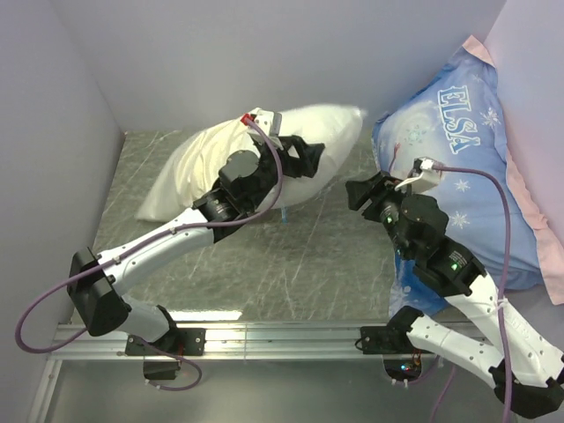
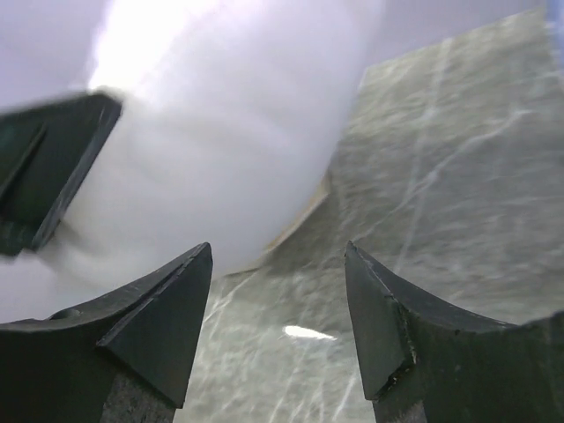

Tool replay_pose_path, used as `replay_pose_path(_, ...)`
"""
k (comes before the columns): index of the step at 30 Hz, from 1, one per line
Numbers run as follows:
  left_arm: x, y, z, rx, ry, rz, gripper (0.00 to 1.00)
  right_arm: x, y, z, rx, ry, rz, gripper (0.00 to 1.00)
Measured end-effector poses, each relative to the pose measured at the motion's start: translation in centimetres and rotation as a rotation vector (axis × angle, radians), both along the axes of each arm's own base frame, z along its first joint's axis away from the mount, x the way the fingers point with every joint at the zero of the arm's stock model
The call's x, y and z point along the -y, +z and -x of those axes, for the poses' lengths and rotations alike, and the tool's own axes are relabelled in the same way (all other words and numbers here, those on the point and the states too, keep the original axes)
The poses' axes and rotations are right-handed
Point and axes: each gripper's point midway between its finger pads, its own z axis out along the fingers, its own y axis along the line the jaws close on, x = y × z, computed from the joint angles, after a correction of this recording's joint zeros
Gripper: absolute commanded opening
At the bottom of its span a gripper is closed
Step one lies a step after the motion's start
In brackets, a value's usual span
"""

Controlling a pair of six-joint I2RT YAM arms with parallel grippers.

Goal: Remove the pillowcase from the pillow

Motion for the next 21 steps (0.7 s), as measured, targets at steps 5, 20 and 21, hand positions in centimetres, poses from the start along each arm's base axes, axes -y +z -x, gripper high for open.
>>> replay_pose_path(5, 1.7, -0.6, 1.2, -0.023, -0.051, 0.011, 0.89, 2.4, -0.5, -1.2, -0.030, -0.060, 0.013, 0.71)
replay_pose_path(20, -10.7, 6.5, -2.2, -0.004, 0.387, 0.066, 0.99, -1.7, -10.8, -3.5, -0.296, 0.124, 0.035, 0.72)
replay_pose_path(21, -12.5, 5.9, -3.3, -0.020, 0.439, 0.046, 0.99, -1.9, -11.8, -3.6, -0.319, 0.127, 0.041, 0.72)
